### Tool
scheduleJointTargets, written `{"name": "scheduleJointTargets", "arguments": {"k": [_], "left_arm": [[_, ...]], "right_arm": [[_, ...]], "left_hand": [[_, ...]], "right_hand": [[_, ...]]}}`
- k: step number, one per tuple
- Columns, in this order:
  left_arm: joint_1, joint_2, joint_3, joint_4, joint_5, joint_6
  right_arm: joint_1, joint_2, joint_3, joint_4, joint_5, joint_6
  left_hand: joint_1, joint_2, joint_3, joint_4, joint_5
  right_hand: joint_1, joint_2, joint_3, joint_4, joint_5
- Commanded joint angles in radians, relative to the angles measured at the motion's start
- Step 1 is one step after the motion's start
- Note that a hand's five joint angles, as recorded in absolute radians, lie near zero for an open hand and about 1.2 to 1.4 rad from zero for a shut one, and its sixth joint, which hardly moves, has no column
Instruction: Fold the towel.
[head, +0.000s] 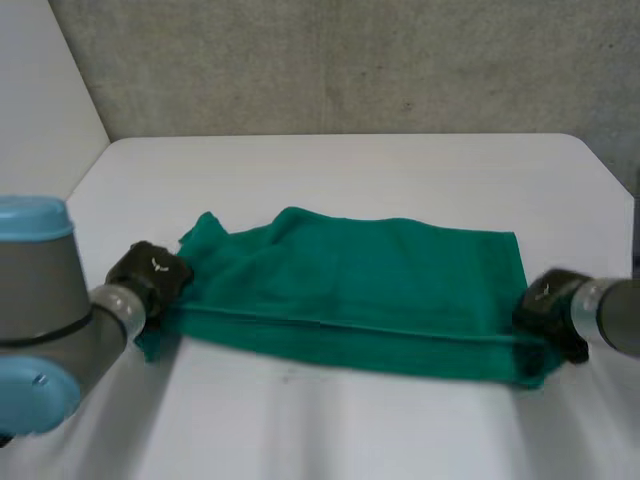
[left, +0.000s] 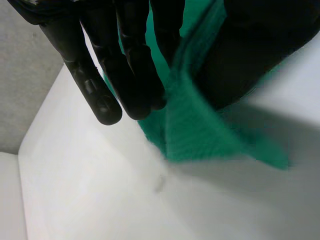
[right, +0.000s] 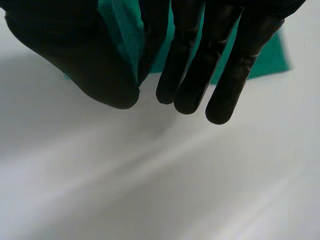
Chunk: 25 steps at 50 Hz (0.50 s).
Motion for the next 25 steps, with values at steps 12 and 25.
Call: {"name": "scheduleJointTargets", "arguments": {"k": [12,25], "left_arm": [[-0.033,0.050,0.635,0.568,-0.029,-0.224],[0.007,0.055,0.280,0.513,-0.025,-0.280]], "right_arm": [[0.010,-0.055,-0.763,-0.518,0.009,0.497],[0.022,-0.102,-0.324,-0.521,-0.060,0.496]], "left_hand": [[0.266,0.199,0.208,0.201,0.252],[0.266,0.199,0.208,0.201,0.252]], "right_hand": [[0.455,0.237,0.218,0.207,0.238],[0.455,0.237,0.218,0.207,0.238]]}}
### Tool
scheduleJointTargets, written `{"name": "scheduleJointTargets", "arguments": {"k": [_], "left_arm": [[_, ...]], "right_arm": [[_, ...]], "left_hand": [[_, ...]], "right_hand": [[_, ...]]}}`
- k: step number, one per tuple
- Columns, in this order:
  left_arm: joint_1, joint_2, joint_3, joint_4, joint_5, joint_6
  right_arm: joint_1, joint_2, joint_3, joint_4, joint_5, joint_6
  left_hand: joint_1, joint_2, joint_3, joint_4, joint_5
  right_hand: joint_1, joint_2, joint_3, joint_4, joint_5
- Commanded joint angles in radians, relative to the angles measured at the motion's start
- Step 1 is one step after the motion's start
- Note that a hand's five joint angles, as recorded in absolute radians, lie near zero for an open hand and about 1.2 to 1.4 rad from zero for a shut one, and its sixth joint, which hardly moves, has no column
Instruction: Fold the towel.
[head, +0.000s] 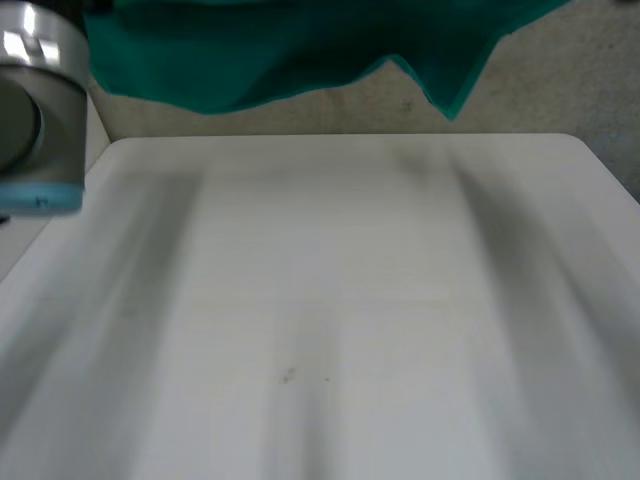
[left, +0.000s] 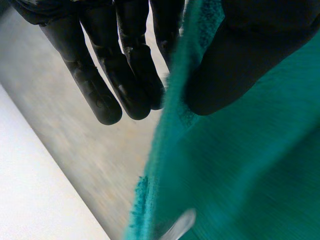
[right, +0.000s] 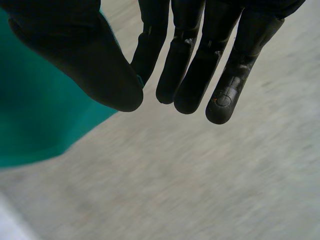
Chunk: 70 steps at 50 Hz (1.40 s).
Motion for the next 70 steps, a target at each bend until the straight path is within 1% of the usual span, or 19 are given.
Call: {"name": "scheduleJointTargets", "arguments": {"k": [1,3,5,11,12,15,16,17,18,22,26,33,38,39,40,45,50,59,70], "left_arm": [[0.037,-0.020,-0.272,-0.025,0.006,-0.001],[0.037,-0.027,-0.300,-0.022,0.006,0.001],[0.035,-0.082,-0.388,-0.007,0.006,0.005],[0.032,-0.203,-0.477,0.022,0.006,0.007],[0.032,-0.218,-0.485,0.022,0.006,0.007],[0.030,-0.257,-0.509,0.018,0.007,0.008],[0.030,-0.263,-0.514,0.016,0.007,0.008],[0.032,-0.264,-0.518,0.015,0.007,0.011],[0.032,-0.264,-0.521,0.015,0.006,0.013],[0.037,-0.263,-0.526,0.013,0.006,0.053],[0.060,-0.252,-0.537,0.010,0.004,0.102],[0.112,-0.222,-0.572,0.012,0.001,0.129],[0.135,-0.220,-0.577,0.012,-0.001,0.128],[0.139,-0.220,-0.577,0.012,0.001,0.126],[0.148,-0.218,-0.580,0.012,0.007,0.122],[0.147,-0.217,-0.583,0.006,0.007,0.123],[0.144,-0.188,-0.612,-0.004,0.009,0.126],[0.133,-0.012,-0.664,-0.030,0.009,0.129],[0.149,0.001,-0.655,-0.094,0.010,0.139]], "right_arm": [[0.007,0.008,0.290,0.004,-0.038,-0.008],[0.012,0.028,0.332,-0.003,-0.044,-0.008],[0.021,0.085,0.383,-0.010,-0.058,-0.011],[0.026,0.221,0.441,-0.003,-0.072,-0.008],[0.027,0.252,0.449,-0.003,-0.070,-0.008],[0.024,0.281,0.463,-0.003,-0.070,-0.010],[0.021,0.289,0.473,-0.003,-0.070,-0.010],[0.016,0.288,0.478,-0.003,-0.070,-0.010],[0.015,0.288,0.482,-0.003,-0.070,-0.011],[0.006,0.260,0.502,-0.003,-0.064,-0.010],[0.006,0.206,0.535,-0.003,-0.067,-0.014],[-0.022,0.174,0.584,-0.003,-0.070,-0.019],[-0.043,0.168,0.610,-0.010,-0.072,-0.034],[-0.046,0.168,0.614,-0.013,-0.070,-0.043],[-0.048,0.168,0.616,-0.013,-0.070,-0.048],[-0.051,0.169,0.616,-0.013,-0.070,-0.054],[-0.050,0.171,0.617,-0.004,-0.077,-0.053],[-0.051,0.169,0.619,0.034,-0.124,-0.048],[-0.080,0.168,0.630,0.050,-0.152,-0.050]], "left_hand": [[0.266,0.198,0.205,0.201,0.252],[0.266,0.198,0.205,0.201,0.252],[0.266,0.198,0.205,0.201,0.252],[0.266,0.198,0.205,0.201,0.252],[0.231,0.163,0.171,0.166,0.217],[-0.032,-0.100,-0.093,-0.097,-0.047],[-0.132,-0.200,-0.193,-0.197,-0.146],[-0.345,-0.413,-0.406,-0.410,-0.360],[-0.423,-0.491,-0.484,-0.488,-0.437],[-0.541,-0.609,-0.602,-0.606,-0.555],[-0.579,-0.647,-0.640,-0.644,-0.594],[-0.573,-0.641,-0.634,-0.639,-0.588],[-0.485,-0.553,-0.546,-0.550,-0.500],[-0.442,-0.510,-0.502,-0.507,-0.456],[-0.183,-0.251,-0.243,-0.248,-0.197],[0.247,0.179,0.187,0.182,0.233],[0.266,0.198,0.205,0.201,0.252],[0.266,0.198,0.205,0.201,0.252],[0.266,0.198,0.205,0.201,0.252]], "right_hand": [[0.433,0.223,0.215,0.207,0.230],[0.433,0.223,0.215,0.207,0.230],[0.433,0.223,0.215,0.207,0.230],[0.433,0.223,0.215,0.207,0.230],[0.433,0.223,0.215,0.207,0.230],[0.433,0.223,0.215,0.207,0.230],[0.433,0.223,0.215,0.207,0.230],[0.433,0.223,0.215,0.207,0.230],[0.433,0.223,0.215,0.207,0.230],[0.433,0.223,0.215,0.207,0.230],[0.433,0.223,0.215,0.207,0.230],[0.433,0.223,0.215,0.207,0.230],[0.433,0.223,0.215,0.207,0.230],[0.433,0.223,0.215,0.207,0.230],[0.433,0.223,0.215,0.207,0.230],[0.433,0.223,0.215,0.207,0.230],[0.433,0.223,0.215,0.207,0.230],[0.433,0.223,0.215,0.207,0.230],[0.433,0.223,0.215,0.207,0.230]]}}
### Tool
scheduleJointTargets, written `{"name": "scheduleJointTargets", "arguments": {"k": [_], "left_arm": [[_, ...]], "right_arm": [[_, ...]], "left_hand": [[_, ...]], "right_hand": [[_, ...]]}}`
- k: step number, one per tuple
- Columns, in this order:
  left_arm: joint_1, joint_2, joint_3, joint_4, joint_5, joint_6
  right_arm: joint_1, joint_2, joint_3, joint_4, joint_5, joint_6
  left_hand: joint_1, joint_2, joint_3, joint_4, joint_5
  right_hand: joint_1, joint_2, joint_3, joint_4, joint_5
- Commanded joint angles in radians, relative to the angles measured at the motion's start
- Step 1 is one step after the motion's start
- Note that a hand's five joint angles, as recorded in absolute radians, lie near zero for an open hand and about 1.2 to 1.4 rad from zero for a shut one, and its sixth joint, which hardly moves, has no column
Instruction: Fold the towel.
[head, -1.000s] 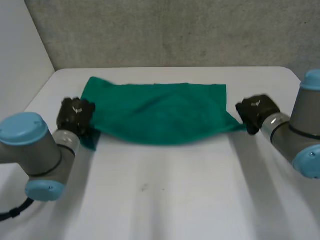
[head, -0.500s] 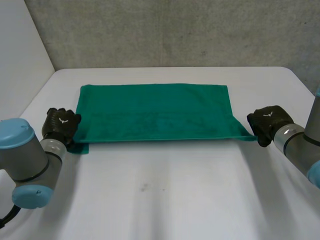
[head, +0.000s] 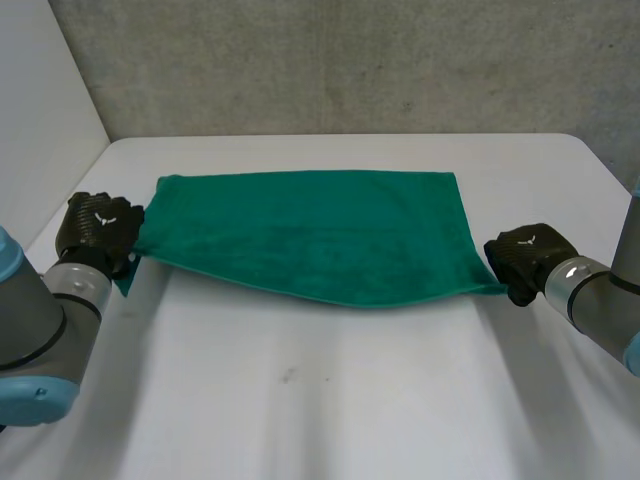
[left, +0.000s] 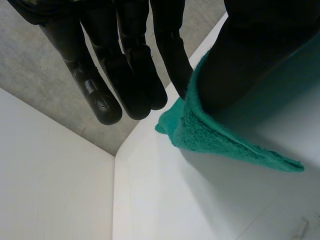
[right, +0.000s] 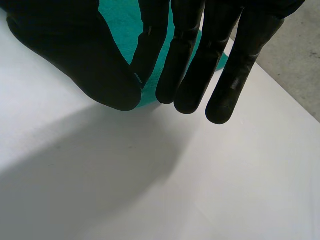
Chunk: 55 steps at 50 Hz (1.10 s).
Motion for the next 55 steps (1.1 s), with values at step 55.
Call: {"name": "scheduleJointTargets", "arguments": {"k": [55], "left_arm": [[-0.042,-0.771,0.999,-0.225,0.181,0.343]], "right_arm": [[0.074,0.527,-0.779,-0.080,0.206,-0.149]], "left_hand": [[0.245,0.201,0.206,0.205,0.265]], "right_hand": [[0.433,0.223,0.215,0.203,0.230]]}}
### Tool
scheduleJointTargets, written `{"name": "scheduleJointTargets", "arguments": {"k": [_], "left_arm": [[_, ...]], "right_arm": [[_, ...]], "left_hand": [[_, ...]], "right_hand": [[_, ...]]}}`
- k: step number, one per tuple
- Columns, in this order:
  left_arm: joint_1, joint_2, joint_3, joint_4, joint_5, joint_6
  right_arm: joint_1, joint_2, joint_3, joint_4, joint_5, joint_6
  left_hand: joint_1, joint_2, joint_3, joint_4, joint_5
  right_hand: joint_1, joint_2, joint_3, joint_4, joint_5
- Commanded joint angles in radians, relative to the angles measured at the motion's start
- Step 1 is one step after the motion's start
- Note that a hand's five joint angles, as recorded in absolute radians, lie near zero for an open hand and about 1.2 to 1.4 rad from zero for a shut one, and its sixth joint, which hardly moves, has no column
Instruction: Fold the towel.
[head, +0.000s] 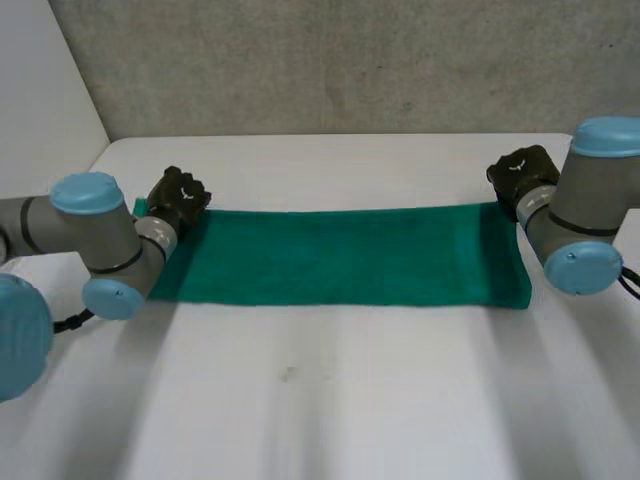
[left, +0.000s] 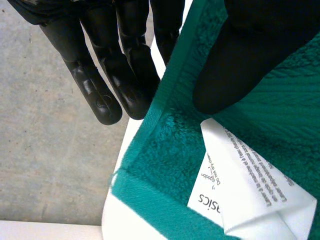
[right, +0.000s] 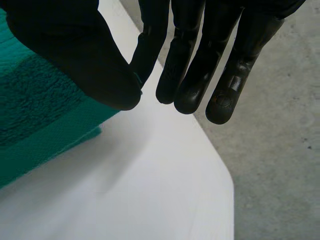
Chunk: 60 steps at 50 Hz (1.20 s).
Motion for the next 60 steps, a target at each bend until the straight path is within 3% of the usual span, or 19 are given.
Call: {"name": "scheduleJointTargets", "arguments": {"k": [1,5,6,8,9,10,15,19,25,29,42,51,54,55,56,60], "left_arm": [[0.003,-0.079,0.083,0.050,-0.001,-0.003],[0.001,-0.078,0.058,0.094,0.002,-0.004],[-0.003,-0.075,0.035,0.114,0.010,-0.007],[-0.009,-0.061,-0.001,0.134,0.028,-0.012],[-0.015,-0.050,-0.018,0.146,0.039,-0.013],[-0.026,-0.023,-0.050,0.177,0.062,-0.015],[-0.052,0.069,-0.140,0.277,0.087,-0.019],[-0.055,0.164,-0.218,0.307,0.087,-0.026],[-0.054,0.302,-0.363,0.312,0.084,-0.053],[-0.043,0.399,-0.494,0.311,0.080,-0.096],[-0.040,0.579,-0.779,0.301,0.080,-0.384],[-0.040,0.605,-0.813,0.301,0.045,-0.457],[-0.038,0.605,-0.813,0.303,0.036,-0.458],[-0.037,0.605,-0.815,0.303,0.036,-0.458],[-0.037,0.605,-0.815,0.303,0.034,-0.458],[-0.035,0.605,-0.822,0.303,0.034,-0.458]], "right_arm": [[0.010,0.122,-0.122,-0.043,0.020,-0.004],[0.011,0.162,-0.165,-0.048,0.034,-0.002],[0.019,0.179,-0.174,-0.042,0.040,-0.002],[0.026,0.185,-0.175,-0.040,0.051,-0.001],[0.030,0.185,-0.173,-0.040,0.057,-0.001],[0.037,0.184,-0.171,-0.040,0.074,0.004],[0.039,0.155,-0.138,-0.027,0.098,0.067],[0.025,-0.038,-0.006,-0.008,0.083,0.174],[0.023,-0.236,0.222,0.000,-0.039,0.211],[0.011,-0.292,0.334,0.044,-0.119,0.217],[-0.076,-0.270,0.482,0.095,-0.162,0.225],[-0.101,-0.210,0.484,0.020,-0.173,0.245],[-0.133,-0.189,0.467,0.015,-0.175,0.243],[-0.135,-0.180,0.464,0.013,-0.175,0.243],[-0.141,-0.166,0.461,0.013,-0.173,0.245],[-0.177,-0.161,0.459,0.009,-0.163,0.243]], "left_hand": [[0.245,0.198,0.204,0.201,0.265],[0.245,0.198,0.204,0.201,0.265],[0.097,0.050,0.056,0.053,0.117],[-0.468,-0.515,-0.509,-0.512,-0.449],[-0.692,-0.739,-0.733,-0.736,-0.672],[-0.950,-0.997,-0.991,-0.994,-0.930],[-0.964,-1.011,-1.005,-1.008,-0.945],[-0.961,-1.008,-1.003,-1.005,-0.942],[-0.950,-0.996,-0.991,-0.994,-0.930],[-0.950,-0.996,-0.991,-0.994,-0.930],[-0.929,-0.976,-0.970,-0.973,-0.909],[-0.929,-0.976,-0.970,-0.973,-0.909],[-0.929,-0.976,-0.970,-0.973,-0.909],[-0.929,-0.976,-0.970,-0.973,-0.909],[-0.929,-0.976,-0.970,-0.973,-0.909],[-0.929,-0.976,-0.970,-0.973,-0.909]], "right_hand": [[0.433,0.222,0.215,0.203,0.230],[0.433,0.222,0.215,0.203,0.230],[-0.162,-0.372,-0.380,-0.392,-0.365],[-0.732,-0.942,-0.950,-0.962,-0.935],[-0.789,-0.999,-1.007,-1.019,-0.992],[-0.789,-0.999,-1.007,-1.019,-0.992],[-0.789,-0.999,-1.007,-1.019,-0.992],[-0.789,-0.999,-1.007,-1.019,-0.992],[-0.789,-0.999,-1.007,-1.019,-0.992],[-0.789,-0.999,-1.007,-1.019,-0.992],[-0.514,-0.725,-0.733,-0.745,-0.717],[-0.347,-0.557,-0.565,-0.577,-0.550],[-0.057,-0.268,-0.276,-0.288,-0.260],[0.112,-0.098,-0.106,-0.118,-0.091],[0.430,0.219,0.211,0.199,0.227],[0.433,0.222,0.215,0.203,0.230]]}}
